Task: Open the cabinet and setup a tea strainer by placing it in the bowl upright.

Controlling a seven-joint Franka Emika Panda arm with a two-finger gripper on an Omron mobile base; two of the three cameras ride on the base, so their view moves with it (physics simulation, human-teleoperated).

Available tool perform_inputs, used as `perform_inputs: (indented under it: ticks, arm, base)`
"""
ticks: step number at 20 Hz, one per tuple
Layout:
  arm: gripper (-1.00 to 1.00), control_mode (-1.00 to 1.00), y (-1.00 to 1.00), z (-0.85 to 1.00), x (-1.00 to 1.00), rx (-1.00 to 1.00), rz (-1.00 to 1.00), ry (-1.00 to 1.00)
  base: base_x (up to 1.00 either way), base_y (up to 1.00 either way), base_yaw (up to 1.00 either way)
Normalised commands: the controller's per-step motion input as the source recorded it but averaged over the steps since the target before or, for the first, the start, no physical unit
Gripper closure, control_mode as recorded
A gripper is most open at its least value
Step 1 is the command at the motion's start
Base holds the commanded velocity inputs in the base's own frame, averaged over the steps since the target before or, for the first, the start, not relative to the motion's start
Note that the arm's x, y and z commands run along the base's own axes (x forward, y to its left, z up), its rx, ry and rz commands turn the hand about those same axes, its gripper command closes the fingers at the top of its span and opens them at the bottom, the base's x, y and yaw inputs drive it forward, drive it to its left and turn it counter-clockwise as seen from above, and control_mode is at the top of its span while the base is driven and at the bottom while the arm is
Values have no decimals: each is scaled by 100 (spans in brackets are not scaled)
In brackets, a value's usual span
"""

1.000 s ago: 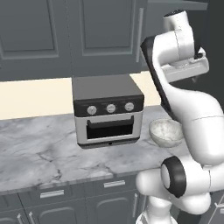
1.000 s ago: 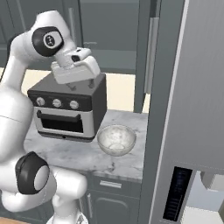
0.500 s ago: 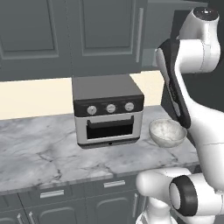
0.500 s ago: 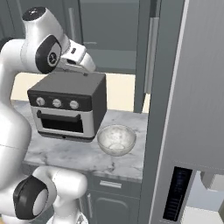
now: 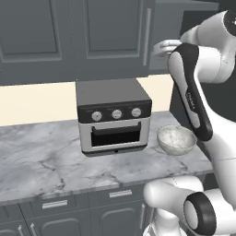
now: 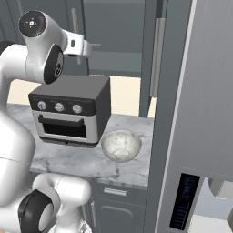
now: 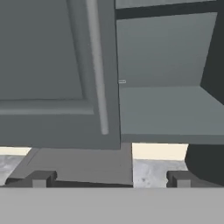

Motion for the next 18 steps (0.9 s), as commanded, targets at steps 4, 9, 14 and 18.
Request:
perform_inputs:
  ticks: [4,9,14,18]
  arm:
    - [-100,-100,34,0,27,-15,0,12]
    - [-100,-100,4,0,17,-3,-11,2]
    - [-100,-100,18,0,50,0,-13,-9]
    - [-100,-100,3,0,42,0,-11,-1]
  base:
    - [0,0,0]
    - [0,0,0]
    - [0,0,0]
    - [0,0,0]
